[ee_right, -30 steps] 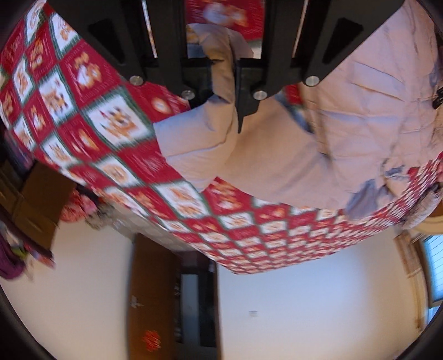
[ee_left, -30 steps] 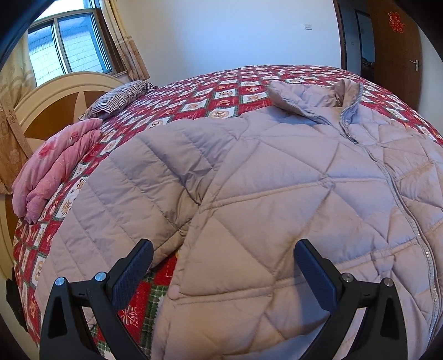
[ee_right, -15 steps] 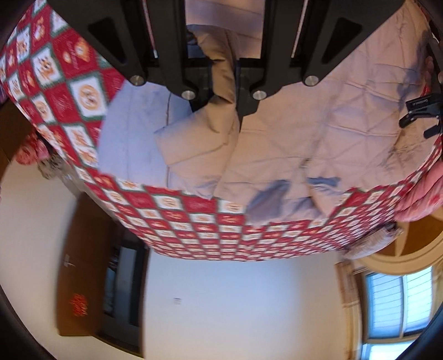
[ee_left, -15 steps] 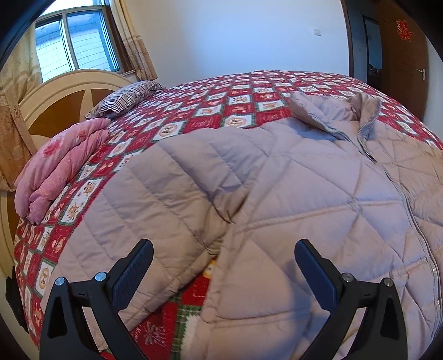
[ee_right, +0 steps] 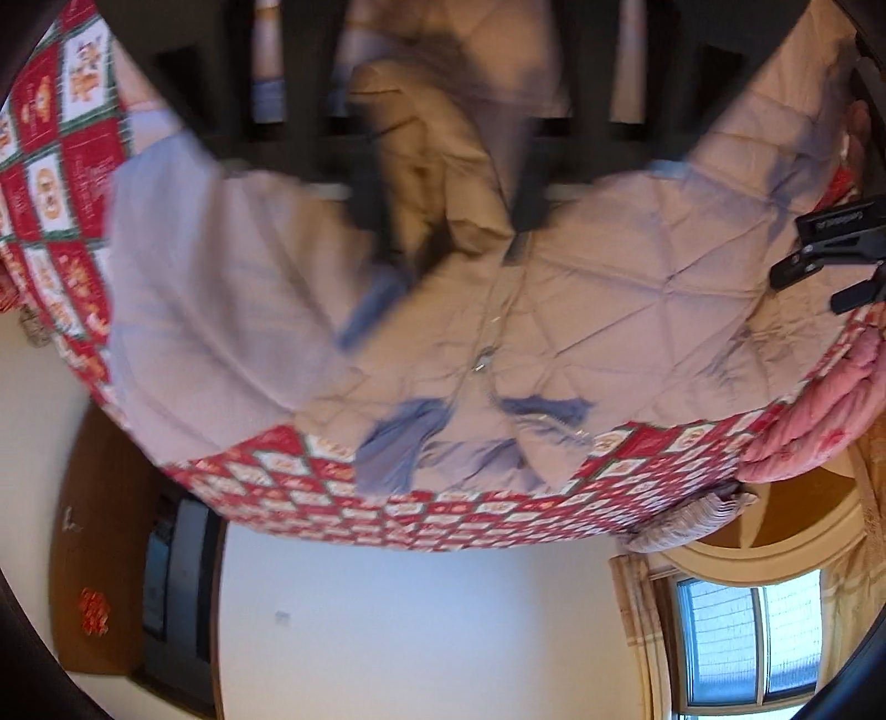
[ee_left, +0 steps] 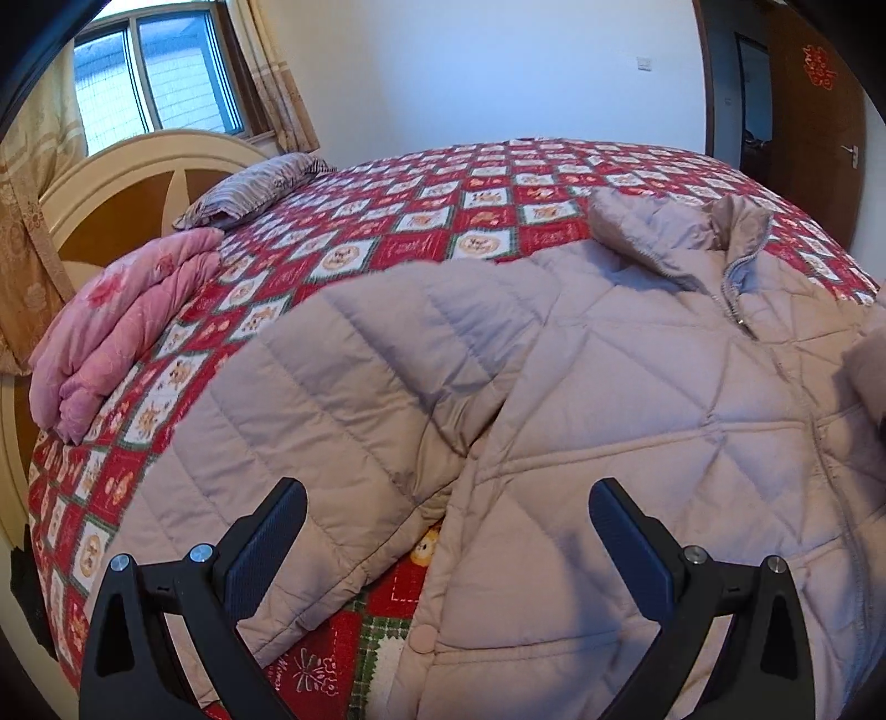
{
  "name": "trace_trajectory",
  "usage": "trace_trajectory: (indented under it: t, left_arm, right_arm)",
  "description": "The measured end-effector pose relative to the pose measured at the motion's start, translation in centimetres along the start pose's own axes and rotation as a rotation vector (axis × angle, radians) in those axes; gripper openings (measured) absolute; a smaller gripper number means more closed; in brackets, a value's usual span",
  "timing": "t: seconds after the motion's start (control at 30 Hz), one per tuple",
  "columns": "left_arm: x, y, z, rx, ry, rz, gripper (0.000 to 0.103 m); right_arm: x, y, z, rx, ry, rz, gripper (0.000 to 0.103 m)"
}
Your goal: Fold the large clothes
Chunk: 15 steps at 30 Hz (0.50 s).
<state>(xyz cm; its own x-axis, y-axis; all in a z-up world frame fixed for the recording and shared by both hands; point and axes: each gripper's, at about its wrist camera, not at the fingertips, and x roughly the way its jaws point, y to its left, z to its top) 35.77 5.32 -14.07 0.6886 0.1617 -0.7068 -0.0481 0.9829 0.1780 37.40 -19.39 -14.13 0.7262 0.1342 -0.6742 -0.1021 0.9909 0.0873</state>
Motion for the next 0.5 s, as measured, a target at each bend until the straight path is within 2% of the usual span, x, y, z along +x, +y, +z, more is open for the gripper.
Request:
trace_trajectory:
  t: [0.03,0.1,0.17,0.27,0.37,0.5]
  left_arm:
    - [-0.3,-0.1,0.2,0.001,-0.007,-0.001,0.102]
    - [-0.8,-0.6,0.7,0.003,-0.016,0.012,0.102]
    - [-1.5,-1.4,1.4,-0.002,-0.021,0.01,0.102]
    - [-2.7,-3.6,2.2,-0.009,-0.031,-0.05,0.102]
    - [-3.4,-7.3,2.8,0.018,-0.017,-0.124,0.102]
    - [-2.6,-13.7,3.3,0.061,0.048,-0.227,0.102]
  right_arm:
    - [-0.6,0.0,-0.2,0.001,-0.015,0.01,0.08]
    - [-1.9,0.2,-0.7,-0.013,-0.042,0.004,0.081]
    - [-3.2,0.0,-1.3,-0.014,-0.04,0.04,0.081]
    - [-5.8,-1.2,-2.2,-0.003,-0.065,0.065,0.083]
    - [-7.7,-3.4,-3.0,0.019,-0.099,0.009,0.09]
    - [-7.4,-6.5,-3.2,0.06,-0.086,-0.101,0.091]
